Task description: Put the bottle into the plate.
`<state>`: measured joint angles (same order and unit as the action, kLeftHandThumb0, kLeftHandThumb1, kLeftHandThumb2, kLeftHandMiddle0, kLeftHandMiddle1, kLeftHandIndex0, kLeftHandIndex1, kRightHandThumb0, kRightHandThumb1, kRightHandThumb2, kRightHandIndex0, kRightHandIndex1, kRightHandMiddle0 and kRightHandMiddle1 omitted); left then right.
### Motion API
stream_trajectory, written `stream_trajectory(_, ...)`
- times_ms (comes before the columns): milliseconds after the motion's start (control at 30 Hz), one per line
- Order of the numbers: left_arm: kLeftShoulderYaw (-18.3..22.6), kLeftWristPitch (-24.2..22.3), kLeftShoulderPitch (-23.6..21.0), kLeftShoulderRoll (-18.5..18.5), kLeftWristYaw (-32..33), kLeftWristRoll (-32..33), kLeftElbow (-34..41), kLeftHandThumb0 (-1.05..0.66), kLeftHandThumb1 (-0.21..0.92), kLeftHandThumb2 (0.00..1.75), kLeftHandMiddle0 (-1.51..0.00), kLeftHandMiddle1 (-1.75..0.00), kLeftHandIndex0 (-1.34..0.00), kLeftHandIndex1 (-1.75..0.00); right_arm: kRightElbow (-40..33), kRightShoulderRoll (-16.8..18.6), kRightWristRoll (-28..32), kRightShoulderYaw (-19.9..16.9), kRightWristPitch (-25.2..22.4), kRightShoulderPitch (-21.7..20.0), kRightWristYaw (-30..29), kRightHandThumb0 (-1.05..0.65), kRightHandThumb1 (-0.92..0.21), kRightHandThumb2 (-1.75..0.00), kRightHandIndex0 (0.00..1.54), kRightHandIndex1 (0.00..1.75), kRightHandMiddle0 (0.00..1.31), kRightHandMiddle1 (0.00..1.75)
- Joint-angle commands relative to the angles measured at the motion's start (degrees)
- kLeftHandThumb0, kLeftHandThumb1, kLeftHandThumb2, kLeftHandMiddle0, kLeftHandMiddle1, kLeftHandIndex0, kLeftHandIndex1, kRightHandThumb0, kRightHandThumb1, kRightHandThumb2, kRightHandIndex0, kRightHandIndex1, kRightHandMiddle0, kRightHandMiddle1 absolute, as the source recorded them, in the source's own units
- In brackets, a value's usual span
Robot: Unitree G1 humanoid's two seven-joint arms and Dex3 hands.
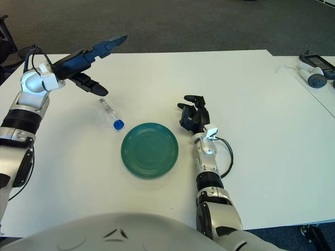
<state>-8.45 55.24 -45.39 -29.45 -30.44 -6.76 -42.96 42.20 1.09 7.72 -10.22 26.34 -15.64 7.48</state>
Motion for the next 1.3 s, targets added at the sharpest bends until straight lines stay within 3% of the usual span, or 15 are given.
stream_trajectory(0,-2.0,1.1,-2.7,-0.4,11.5,-11.9,-7.8,-1.03,0.87,0.10,0.00,0.00,0.00,0.00,7.2,1.2,1.0,-0.5,-5.5,5.4,-0.2,-0.38,-0.59,-1.11,0.30,0.97,0.09,1.40)
stream_trajectory(100,-8.4,-0.8,-4.2,-1.7,26.6,-28.1,-10.6,-1.04,0.86,0.09,0.00,0.00,0.00,0.00,7.1,1.3,1.2,-0.7,-5.4,5.5,0.0,-0.38,-0.59,-1.11,0.30,0.97,0.09,1.41)
stream_trajectory(167,-12.8,-2.2,-5.3,-3.2,32.0,-36.0,-10.1,-1.04,0.86,0.09,0.00,0.00,0.00,0.00,6.9,1.4,1.3,-0.8,-5.4,5.6,0.0,-0.38,-0.60,-1.11,0.30,0.97,0.09,1.40)
stream_trajectory(400,-24.4,-5.7,-8.9,-7.8,40.0,-54.2,-8.1,-1.05,0.90,0.11,0.00,0.00,0.00,0.00,6.7,1.4,1.3,-0.9,-5.1,6.0,0.1,-0.37,-0.59,-1.12,0.28,0.94,0.10,1.39)
stream_trajectory(733,-35.4,-12.1,-13.2,-8.9,42.6,-69.4,-8.5,-1.05,0.90,0.10,0.00,0.00,0.00,0.00,6.2,1.3,0.9,-0.6,-5.1,6.5,0.1,-0.34,-0.57,-1.18,0.29,0.96,0.09,1.40)
stream_trajectory(1000,-46.4,-19.3,-16.6,-7.1,48.4,-81.0,-15.1,-1.05,0.87,0.09,0.00,0.00,0.00,0.00,6.7,1.1,0.6,-0.4,-5.3,6.6,0.4,-0.34,-0.56,-1.20,0.29,0.97,0.08,1.42)
stream_trajectory(1133,-48.8,-19.9,-17.6,-6.7,51.4,-81.7,-17.2,-1.02,0.86,0.08,0.00,0.00,0.00,0.00,6.8,1.1,0.6,-0.3,-5.5,6.5,0.5,-0.34,-0.56,-1.20,0.28,0.98,0.07,1.43)
stream_trajectory(1267,-48.0,-13.0,-19.1,-11.3,49.6,-78.4,-10.3,-1.01,0.86,0.08,0.00,0.00,0.00,0.00,6.7,1.2,0.7,-0.3,-5.6,6.5,0.7,-0.35,-0.56,-1.20,0.27,0.98,0.06,1.44)
